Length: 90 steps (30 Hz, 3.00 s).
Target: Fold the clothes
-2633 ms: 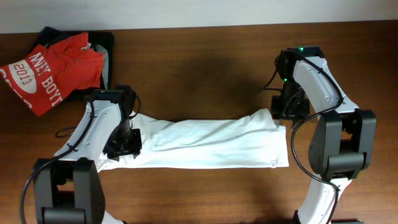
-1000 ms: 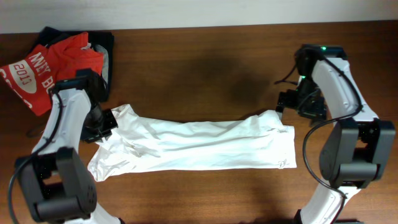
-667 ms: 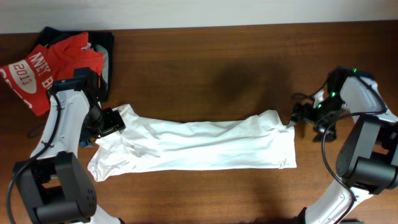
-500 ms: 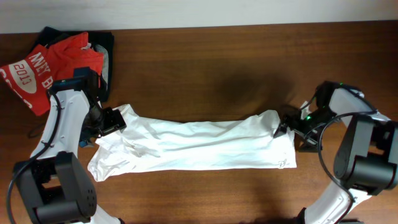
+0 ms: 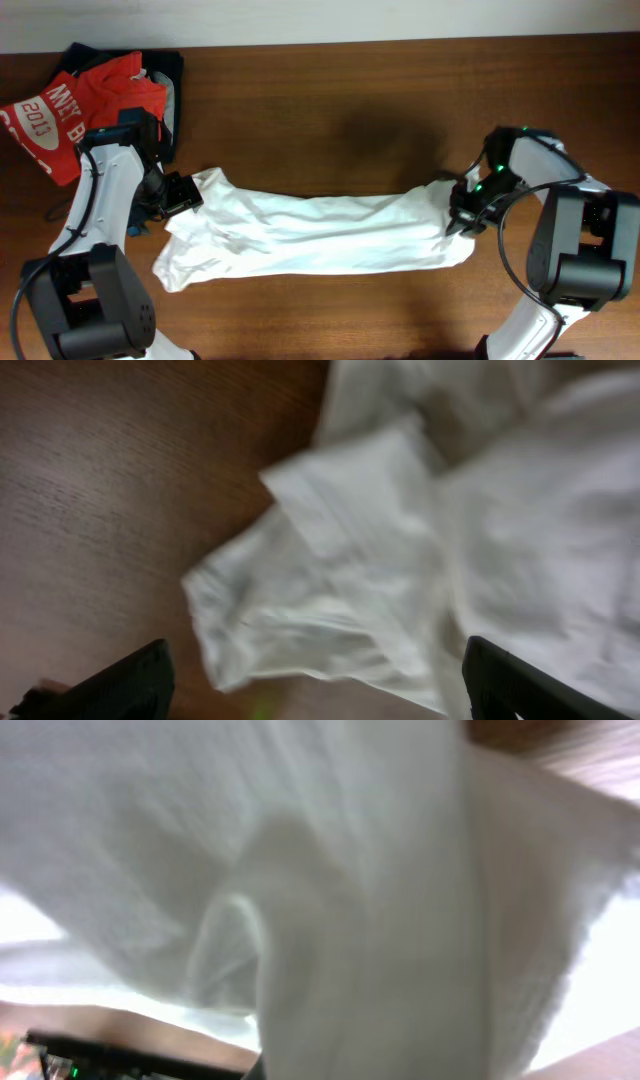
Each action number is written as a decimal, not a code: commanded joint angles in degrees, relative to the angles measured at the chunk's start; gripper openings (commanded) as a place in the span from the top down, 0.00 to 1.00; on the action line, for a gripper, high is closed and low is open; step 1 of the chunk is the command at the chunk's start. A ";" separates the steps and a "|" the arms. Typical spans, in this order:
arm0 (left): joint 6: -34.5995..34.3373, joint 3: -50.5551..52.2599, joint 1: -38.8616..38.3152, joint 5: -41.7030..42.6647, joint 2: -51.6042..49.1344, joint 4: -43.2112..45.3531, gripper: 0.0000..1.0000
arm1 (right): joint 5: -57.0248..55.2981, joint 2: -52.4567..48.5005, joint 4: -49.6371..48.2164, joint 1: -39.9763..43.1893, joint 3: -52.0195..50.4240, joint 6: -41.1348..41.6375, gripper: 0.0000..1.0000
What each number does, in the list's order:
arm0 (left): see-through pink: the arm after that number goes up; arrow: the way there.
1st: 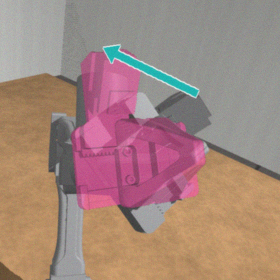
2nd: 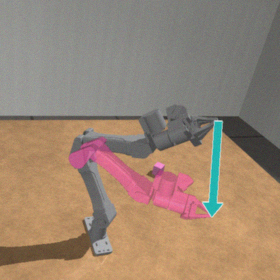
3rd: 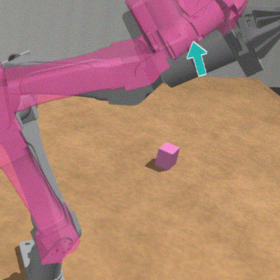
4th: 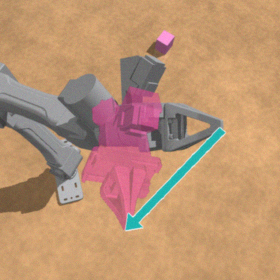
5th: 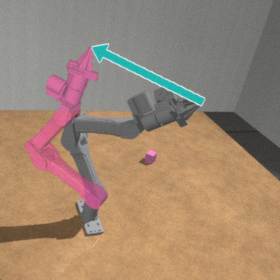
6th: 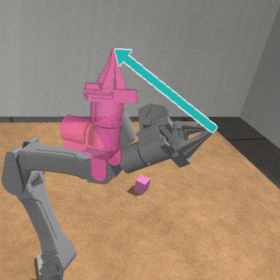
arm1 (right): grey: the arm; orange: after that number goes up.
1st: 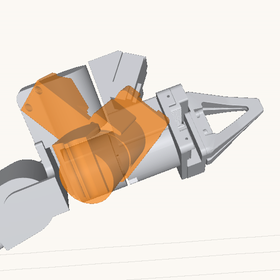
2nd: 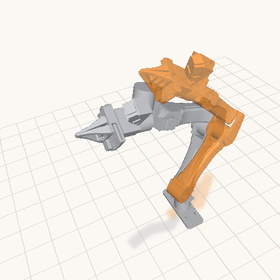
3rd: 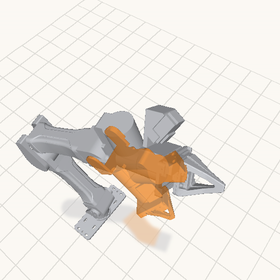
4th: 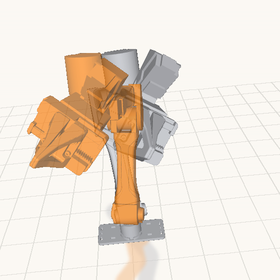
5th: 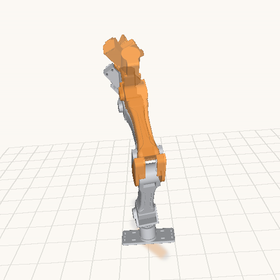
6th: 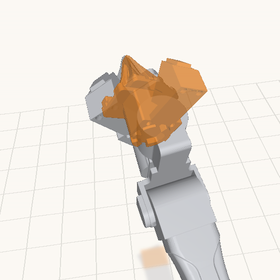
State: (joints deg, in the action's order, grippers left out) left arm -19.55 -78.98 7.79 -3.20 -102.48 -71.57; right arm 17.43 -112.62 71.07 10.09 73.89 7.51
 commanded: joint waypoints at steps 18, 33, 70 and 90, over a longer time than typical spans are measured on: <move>-0.15 -0.57 -0.15 0.90 0.48 -0.09 0.08 | -16.09 11.74 1.97 -29.16 3.02 18.56 0.86; -0.15 -0.57 -0.17 0.87 0.48 -0.33 0.07 | -10.05 11.76 -2.67 -37.33 4.87 23.80 0.23; -0.15 -0.57 -0.17 0.90 0.48 -0.22 0.07 | -12.55 11.06 0.13 -34.38 5.05 16.70 0.17; -0.15 -0.57 -0.17 0.90 0.48 -0.04 0.07 | 3.21 10.99 -23.17 -38.99 -15.08 20.59 0.76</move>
State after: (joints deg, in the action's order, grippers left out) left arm -19.55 -78.98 7.79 -2.76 -102.48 -71.55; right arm 19.68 -101.69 47.92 -28.51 59.00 26.52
